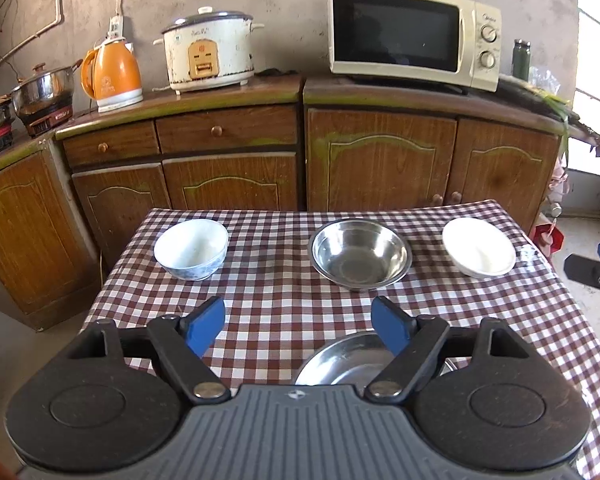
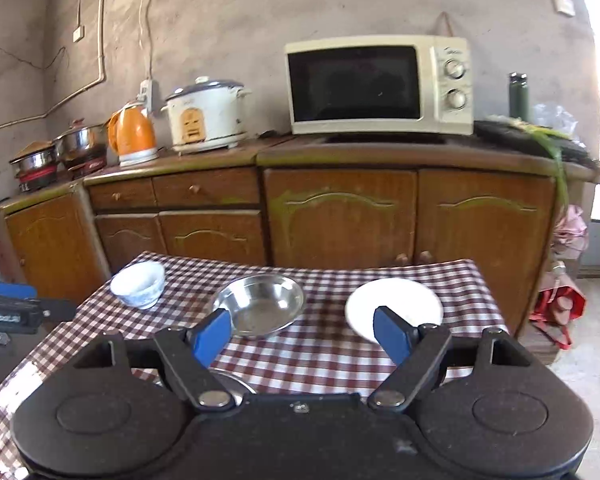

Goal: Organize plates and bowls

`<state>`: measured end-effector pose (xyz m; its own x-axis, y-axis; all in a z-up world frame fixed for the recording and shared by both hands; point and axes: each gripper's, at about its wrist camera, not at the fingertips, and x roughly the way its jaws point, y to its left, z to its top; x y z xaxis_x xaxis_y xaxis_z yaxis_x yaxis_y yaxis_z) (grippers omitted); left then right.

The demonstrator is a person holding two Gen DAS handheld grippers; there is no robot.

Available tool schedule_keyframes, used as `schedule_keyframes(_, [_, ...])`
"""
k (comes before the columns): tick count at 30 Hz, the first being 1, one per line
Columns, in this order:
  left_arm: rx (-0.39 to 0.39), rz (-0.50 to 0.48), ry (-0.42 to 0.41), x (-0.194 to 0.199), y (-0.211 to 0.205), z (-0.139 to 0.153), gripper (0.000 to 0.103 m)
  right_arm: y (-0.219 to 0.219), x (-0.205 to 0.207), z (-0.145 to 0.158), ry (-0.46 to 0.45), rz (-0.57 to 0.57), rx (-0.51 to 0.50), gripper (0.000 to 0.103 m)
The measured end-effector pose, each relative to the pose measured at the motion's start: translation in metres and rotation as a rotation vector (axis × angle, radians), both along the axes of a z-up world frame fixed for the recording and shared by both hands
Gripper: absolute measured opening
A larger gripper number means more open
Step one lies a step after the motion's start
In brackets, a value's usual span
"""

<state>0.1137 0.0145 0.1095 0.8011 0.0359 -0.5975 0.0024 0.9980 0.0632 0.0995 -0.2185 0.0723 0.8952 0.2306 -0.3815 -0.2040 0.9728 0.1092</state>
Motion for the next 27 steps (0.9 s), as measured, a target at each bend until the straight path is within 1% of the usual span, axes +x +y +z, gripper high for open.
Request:
schedule_keyframes(3, [0.011, 0.001, 0.012, 0.013, 0.000, -0.004, 0.083, 0.014, 0.016, -0.004, 0.014, 0.011, 0.001, 0.092])
schedule_keyframes(6, [-0.007, 0.003, 0.024, 0.023, 0.002, -0.008, 0.083, 0.021, 0.030, -0.008, 0.032, 0.013, 0.011, 0.092])
schedule_keyframes(12, [-0.011, 0.012, 0.052, 0.039, 0.004, -0.021, 0.084, 0.032, 0.056, -0.021, 0.071, 0.015, 0.034, 0.092])
schedule_keyframes(21, [-0.012, 0.020, 0.093, 0.067, 0.005, -0.040, 0.084, 0.046, 0.089, -0.043, 0.128, 0.016, 0.028, 0.092])
schedule_keyframes(27, [-0.014, 0.020, 0.100, 0.091, 0.007, -0.051, 0.084, 0.051, 0.116, -0.055, 0.156, 0.009, 0.016, 0.092])
